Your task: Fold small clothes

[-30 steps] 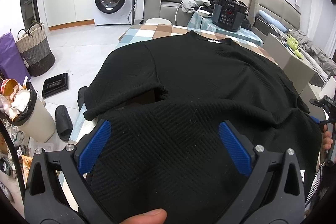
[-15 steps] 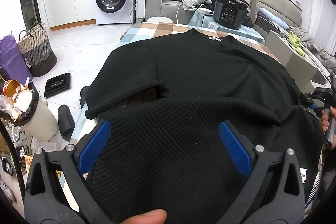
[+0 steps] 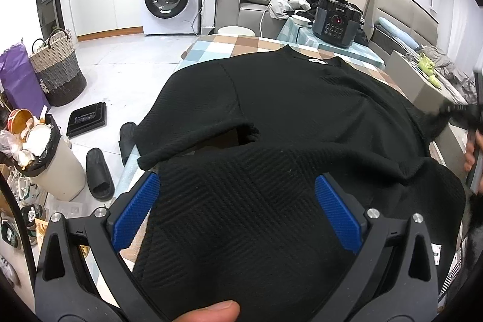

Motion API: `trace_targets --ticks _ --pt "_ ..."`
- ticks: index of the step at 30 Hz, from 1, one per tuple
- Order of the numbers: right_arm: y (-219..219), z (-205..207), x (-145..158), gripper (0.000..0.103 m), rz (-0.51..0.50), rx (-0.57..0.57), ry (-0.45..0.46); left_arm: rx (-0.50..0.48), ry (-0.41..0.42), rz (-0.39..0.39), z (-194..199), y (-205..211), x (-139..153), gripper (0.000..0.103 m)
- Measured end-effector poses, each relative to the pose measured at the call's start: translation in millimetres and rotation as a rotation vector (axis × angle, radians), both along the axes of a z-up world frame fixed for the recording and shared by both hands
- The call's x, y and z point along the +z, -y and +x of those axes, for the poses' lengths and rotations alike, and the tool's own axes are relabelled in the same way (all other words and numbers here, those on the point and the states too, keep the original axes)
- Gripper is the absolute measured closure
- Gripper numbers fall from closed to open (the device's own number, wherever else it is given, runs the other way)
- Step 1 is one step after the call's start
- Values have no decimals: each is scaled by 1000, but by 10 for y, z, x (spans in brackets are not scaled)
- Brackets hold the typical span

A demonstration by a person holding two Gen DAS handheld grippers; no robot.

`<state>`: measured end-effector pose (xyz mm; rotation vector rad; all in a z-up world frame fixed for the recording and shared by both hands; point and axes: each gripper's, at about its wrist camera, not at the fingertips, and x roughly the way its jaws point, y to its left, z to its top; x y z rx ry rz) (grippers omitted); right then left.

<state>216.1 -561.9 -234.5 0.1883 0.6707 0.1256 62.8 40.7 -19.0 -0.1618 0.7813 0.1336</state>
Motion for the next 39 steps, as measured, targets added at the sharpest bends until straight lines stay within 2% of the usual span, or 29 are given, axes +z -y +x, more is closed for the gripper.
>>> trace_targets --ticks 3,5,7,9,11,13,17,20,24,29,31,32,35,37,39 --pt "-575 23 106 96 -74 230 0 15 3 7 -32 -42 27 1" --pt "-943 63 6 96 -111 371 -74 31 6 7 -56 -83 43 1" --pt "-1123 62 -145 88 -123 449 -133 48 8 5 -90 -135 58 1" --pt "-1162 31 -274 75 -113 502 -183 64 9 5 -132 -193 67 1" --pt "-1116 3 -355 71 -92 523 -202 75 6 4 -160 -246 62 1" --pt "-983 -14 -401 71 -87 490 -216 85 1 2 -160 -291 49 1" --pt "-596 103 -524 71 -130 280 -258 97 5 -3 -156 -359 45 1" --pt "-318 210 -609 70 -104 168 -302 110 6 -10 -129 -407 44 1" --pt "-294 308 -655 70 -36 175 -328 147 1 -21 -109 -525 13 1" --pt "-406 417 -762 70 -80 180 -346 200 -2 -63 -117 -769 -41 1" --pt "-451 440 -789 81 -106 178 -331 224 -2 -64 -123 -870 -51 1" --pt "-483 434 -786 100 -132 180 -319 237 -4 -65 -120 -930 -61 1" --pt "-521 414 -794 103 -121 197 -306 267 -12 -84 -116 -1111 -106 1" --pt "-485 380 -760 103 -169 147 -276 292 -19 -104 -87 -1245 -153 1" --pt "-385 402 -749 103 -168 109 -291 312 -36 -129 -40 -1367 -217 1"
